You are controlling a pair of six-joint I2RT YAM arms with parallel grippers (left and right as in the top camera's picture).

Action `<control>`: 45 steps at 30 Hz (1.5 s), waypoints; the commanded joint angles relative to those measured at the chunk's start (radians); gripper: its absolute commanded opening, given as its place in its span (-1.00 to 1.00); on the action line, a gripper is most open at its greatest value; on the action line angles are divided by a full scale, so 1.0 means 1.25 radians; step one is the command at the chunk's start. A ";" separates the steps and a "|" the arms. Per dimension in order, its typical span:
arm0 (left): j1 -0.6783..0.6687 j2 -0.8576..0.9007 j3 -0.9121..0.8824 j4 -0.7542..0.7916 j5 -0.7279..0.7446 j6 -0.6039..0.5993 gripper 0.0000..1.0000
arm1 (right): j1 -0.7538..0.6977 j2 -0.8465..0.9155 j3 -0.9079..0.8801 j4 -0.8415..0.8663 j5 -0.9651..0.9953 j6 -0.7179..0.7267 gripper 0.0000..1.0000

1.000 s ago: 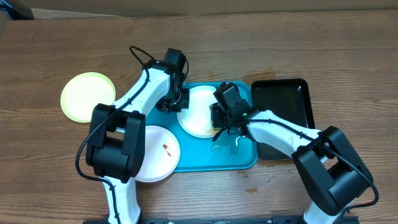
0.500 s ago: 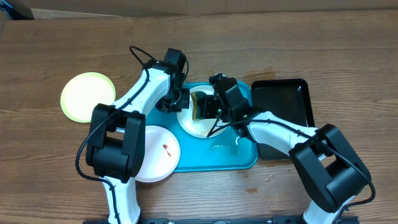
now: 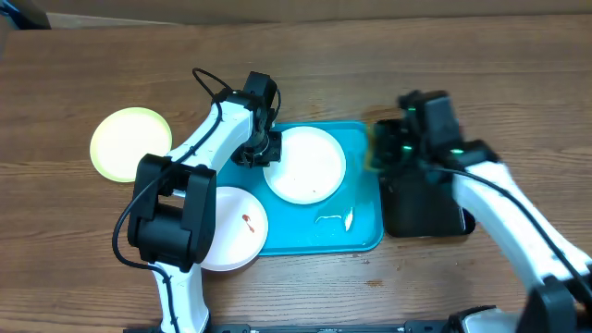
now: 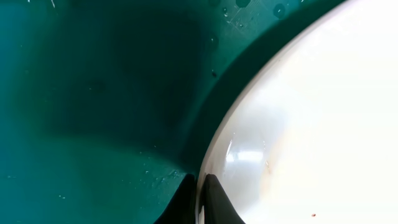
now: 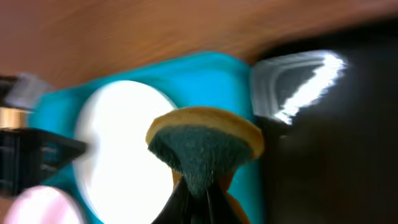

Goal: Clean dirty plates on tray and stack at the side

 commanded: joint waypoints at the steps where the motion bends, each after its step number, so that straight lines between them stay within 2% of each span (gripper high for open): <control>1: 0.000 -0.030 -0.002 0.000 -0.067 -0.008 -0.91 | -0.061 -0.042 0.013 -0.108 0.096 -0.067 -0.92; 4: 0.000 -0.076 -0.002 -0.004 -0.084 -0.008 -0.91 | -0.102 -0.038 0.006 -0.216 0.137 -0.075 -0.92; 7: 0.000 -0.132 -0.002 -0.005 -0.096 -0.010 -0.91 | -0.117 -0.027 -0.028 -0.248 0.169 -0.087 -0.92; 13: -0.010 -0.232 -0.002 -0.010 -0.117 -0.010 -0.91 | -0.117 0.008 -0.113 -0.176 0.171 -0.086 -0.92; 19: -0.056 -0.299 -0.002 -0.039 -0.244 -0.010 -0.92 | -0.117 0.023 -0.152 -0.105 0.179 -0.087 -0.91; 20: -0.069 -0.305 -0.002 -0.048 -0.276 -0.010 -0.92 | -0.117 0.023 -0.158 -0.092 0.179 -0.086 -0.75; 21: -0.080 -0.309 -0.002 -0.056 -0.304 -0.011 -0.92 | -0.117 0.023 -0.163 -0.080 0.179 -0.086 -0.49; 22: -0.095 -0.312 -0.002 -0.066 -0.338 -0.011 -0.91 | -0.117 0.023 -0.167 -0.071 0.179 -0.086 -0.12; 24: -0.121 -0.313 -0.002 -0.081 -0.394 -0.011 -0.92 | -0.117 0.023 -0.167 -0.065 0.179 -0.087 0.41; 25: -0.137 -0.313 -0.002 -0.089 -0.425 -0.011 -0.92 | -0.117 0.023 -0.167 -0.059 0.179 -0.087 0.80; 26: -0.152 -0.313 -0.002 -0.094 -0.454 -0.012 -0.92 | -0.117 0.023 -0.167 -0.053 0.179 -0.087 1.00; 38: -0.386 -0.314 -0.002 -0.116 -0.942 -0.158 -0.92 | -0.117 0.023 -0.167 -0.050 0.184 -0.087 1.00; 45: -0.475 -0.314 -0.002 -0.107 -1.085 -0.158 -0.92 | -0.117 0.023 -0.167 -0.050 0.184 -0.087 1.00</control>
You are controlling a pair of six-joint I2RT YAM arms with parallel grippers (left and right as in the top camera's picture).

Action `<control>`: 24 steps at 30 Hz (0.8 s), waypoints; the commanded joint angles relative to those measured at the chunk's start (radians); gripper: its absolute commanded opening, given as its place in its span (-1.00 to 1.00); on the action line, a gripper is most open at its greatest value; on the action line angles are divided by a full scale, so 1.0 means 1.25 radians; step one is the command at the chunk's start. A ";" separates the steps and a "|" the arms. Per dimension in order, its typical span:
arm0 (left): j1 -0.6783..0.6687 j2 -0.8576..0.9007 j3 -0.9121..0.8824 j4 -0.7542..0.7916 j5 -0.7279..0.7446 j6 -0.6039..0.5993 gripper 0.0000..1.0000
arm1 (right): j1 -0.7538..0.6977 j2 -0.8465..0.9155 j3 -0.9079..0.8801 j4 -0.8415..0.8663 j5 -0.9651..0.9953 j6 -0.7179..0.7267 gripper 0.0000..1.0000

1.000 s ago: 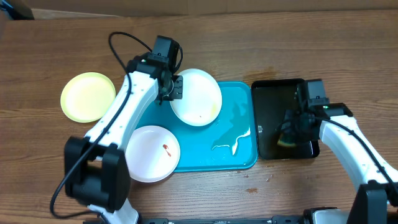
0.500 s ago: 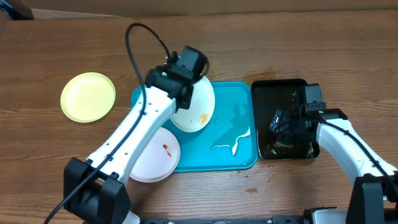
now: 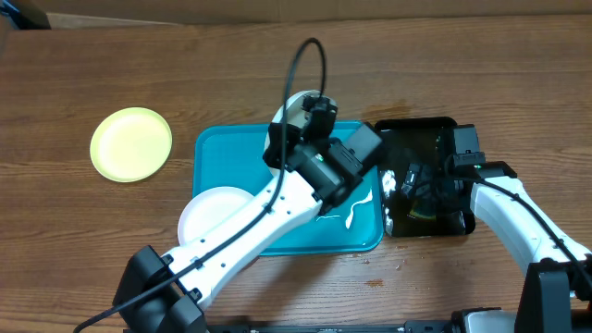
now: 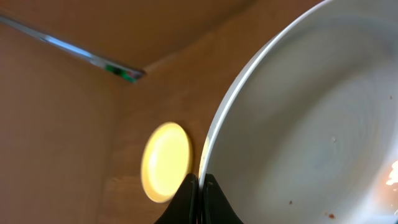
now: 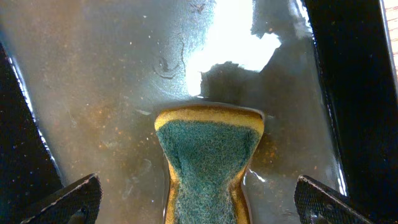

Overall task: Clean dirty plates on tray and stack at the side
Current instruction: 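Lift the white plate with the left gripper onto the yellow plate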

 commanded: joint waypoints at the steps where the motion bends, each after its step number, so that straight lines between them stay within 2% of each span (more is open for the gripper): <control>1: -0.024 -0.022 0.001 0.004 -0.152 -0.031 -0.92 | -0.002 -0.001 -0.005 0.004 0.011 -0.001 1.00; 6: -0.036 -0.022 0.001 0.003 -0.196 -0.031 -0.92 | -0.002 -0.001 -0.005 0.004 0.011 -0.001 1.00; 13: -0.035 -0.022 0.001 0.003 -0.170 -0.066 -0.92 | -0.002 -0.001 -0.005 0.004 0.011 -0.001 1.00; 19: -0.012 -0.022 0.001 0.004 -0.034 -0.156 -0.92 | -0.002 -0.001 -0.005 0.004 0.011 -0.001 1.00; 24: 0.052 -0.031 0.001 0.038 0.163 -0.136 -0.91 | -0.002 -0.001 -0.005 0.004 0.011 -0.001 1.00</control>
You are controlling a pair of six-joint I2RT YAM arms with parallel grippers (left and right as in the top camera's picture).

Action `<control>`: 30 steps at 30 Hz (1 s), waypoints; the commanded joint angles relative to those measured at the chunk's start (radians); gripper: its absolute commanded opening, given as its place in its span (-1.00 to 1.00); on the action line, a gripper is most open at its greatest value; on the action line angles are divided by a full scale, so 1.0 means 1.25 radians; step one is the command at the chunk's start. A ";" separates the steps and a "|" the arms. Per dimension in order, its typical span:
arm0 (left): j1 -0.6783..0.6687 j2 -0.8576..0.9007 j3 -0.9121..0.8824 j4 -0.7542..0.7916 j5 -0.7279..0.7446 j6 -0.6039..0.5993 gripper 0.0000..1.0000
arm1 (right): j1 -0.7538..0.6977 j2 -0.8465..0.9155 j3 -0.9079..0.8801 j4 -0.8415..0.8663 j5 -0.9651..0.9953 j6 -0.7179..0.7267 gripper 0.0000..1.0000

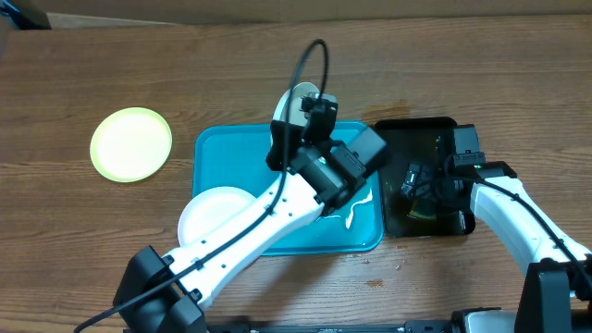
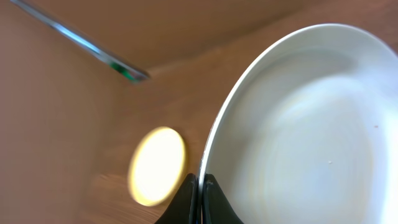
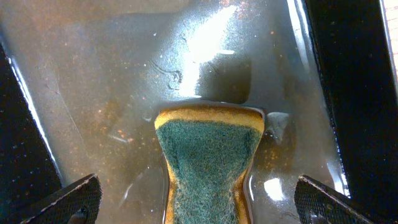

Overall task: Clean dirty plates on tray and stack at the side
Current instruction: 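Lift the white plate with the left gripper onto the yellow plate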

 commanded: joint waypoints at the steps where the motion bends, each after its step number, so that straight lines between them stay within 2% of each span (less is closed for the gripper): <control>1: 0.060 -0.036 0.001 0.026 0.206 0.002 -0.91 | -0.002 -0.001 -0.005 0.004 0.011 -0.001 1.00; 6: 0.235 -0.068 0.001 0.078 0.562 0.121 -0.92 | -0.002 -0.001 -0.005 0.004 0.011 -0.001 1.00; 10: 0.432 -0.094 0.001 0.079 0.770 0.130 -0.92 | -0.002 -0.001 -0.005 0.004 0.011 -0.001 1.00; 13: 0.595 -0.100 0.001 0.062 0.875 0.139 -0.92 | -0.002 -0.001 -0.005 0.004 0.011 -0.001 1.00; 18: 0.880 -0.100 0.001 0.011 0.896 0.139 -0.92 | -0.002 -0.001 -0.005 0.004 0.011 -0.001 1.00; 24: 1.142 -0.099 0.001 0.024 0.896 0.137 -0.92 | -0.002 -0.001 -0.005 0.004 0.011 -0.001 1.00; 30: 1.230 -0.071 -0.001 0.049 0.887 0.138 -0.91 | -0.002 -0.001 -0.005 0.004 0.011 -0.001 1.00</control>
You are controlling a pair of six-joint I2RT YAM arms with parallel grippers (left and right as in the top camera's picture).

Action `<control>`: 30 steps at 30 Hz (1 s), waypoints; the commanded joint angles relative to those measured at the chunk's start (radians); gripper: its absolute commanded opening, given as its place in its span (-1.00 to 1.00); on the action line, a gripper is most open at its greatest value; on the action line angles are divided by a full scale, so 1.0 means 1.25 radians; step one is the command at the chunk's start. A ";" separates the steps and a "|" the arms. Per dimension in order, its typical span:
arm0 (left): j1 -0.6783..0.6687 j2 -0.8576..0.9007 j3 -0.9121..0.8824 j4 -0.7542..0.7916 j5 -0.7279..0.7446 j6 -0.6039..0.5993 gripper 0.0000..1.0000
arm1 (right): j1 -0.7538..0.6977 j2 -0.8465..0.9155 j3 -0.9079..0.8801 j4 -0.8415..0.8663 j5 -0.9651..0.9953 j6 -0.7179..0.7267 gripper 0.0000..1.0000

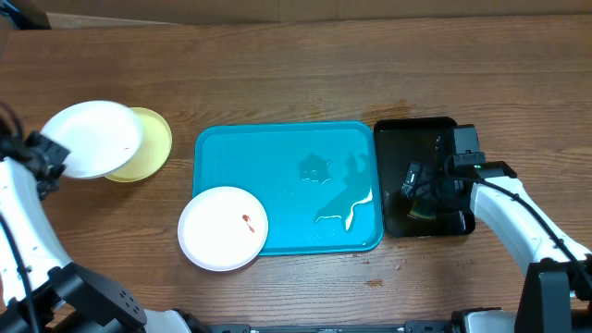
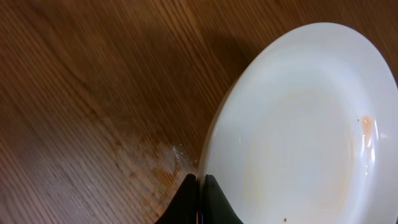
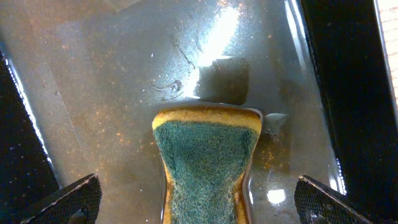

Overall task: Clean dirty plates on tray and stack at the side
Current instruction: 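Lift the white plate with the left gripper onto the yellow plate, then move left gripper to the sauce-smeared white plate rim and grip it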

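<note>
A white plate (image 1: 92,139) with a few small specks hangs at the table's far left, covering the left part of the yellow plate (image 1: 155,148); whether they touch cannot be told. My left gripper (image 1: 44,153) is shut on its rim, the fingers (image 2: 200,190) pinching the plate's (image 2: 298,143) edge over bare wood. A second white plate (image 1: 222,228) with a red spot lies on the front left corner of the teal tray (image 1: 287,148). My right gripper (image 3: 199,196) stands open in the black basin (image 1: 421,129), with the green-and-yellow sponge (image 3: 205,155) lying in the water between its fingers.
The tray carries puddles of water (image 1: 342,208) near its right side. The basin of murky water (image 3: 124,74) sits directly against the tray's right edge. Bare wooden table (image 1: 277,74) lies behind the tray.
My left gripper, which held the white plate tilted above the tray's back edge, now holds it at the far left over the yellow plate. The right gripper and sponge stayed in the basin.
First my left gripper pinched the rim of a white plate lying on the tray, while the right held the sponge beside it. Then the plate was up over the tray's back and the sponge lay released in the basin. Now the plate overlaps the yellow one.
</note>
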 commanded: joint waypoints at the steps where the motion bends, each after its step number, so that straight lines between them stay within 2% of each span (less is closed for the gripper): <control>1: 0.009 0.011 0.001 0.012 0.021 0.021 -0.91 | -0.002 -0.001 -0.005 0.004 0.005 -0.001 1.00; 12: -0.047 0.188 0.001 0.064 0.030 0.034 -0.91 | -0.002 -0.001 -0.005 0.004 0.005 -0.001 1.00; 18: -0.059 0.215 0.001 0.132 0.063 0.076 -0.92 | -0.002 -0.001 -0.005 0.004 0.005 -0.001 1.00; 19: -0.059 0.215 0.001 0.139 0.068 0.079 -0.79 | -0.002 -0.001 -0.005 0.004 0.005 -0.001 1.00; 20: -0.059 0.215 0.002 0.140 0.073 0.082 -0.46 | -0.002 -0.001 -0.005 0.004 0.005 -0.001 1.00; 21: -0.059 0.215 0.002 0.138 0.074 0.082 0.11 | -0.002 -0.001 -0.005 0.004 0.005 -0.001 1.00; 22: -0.059 0.215 0.002 0.132 0.087 0.087 0.54 | -0.002 -0.001 -0.005 0.004 0.005 -0.001 1.00; 23: -0.059 0.214 0.004 0.118 0.123 0.112 0.71 | -0.002 -0.001 -0.005 0.004 0.005 -0.001 1.00; 27: -0.061 0.197 0.032 0.031 0.264 0.190 1.00 | -0.002 -0.001 -0.005 0.004 0.005 -0.001 1.00; 30: -0.082 0.148 0.052 -0.073 0.298 0.200 1.00 | -0.002 -0.001 -0.005 0.004 0.005 -0.001 1.00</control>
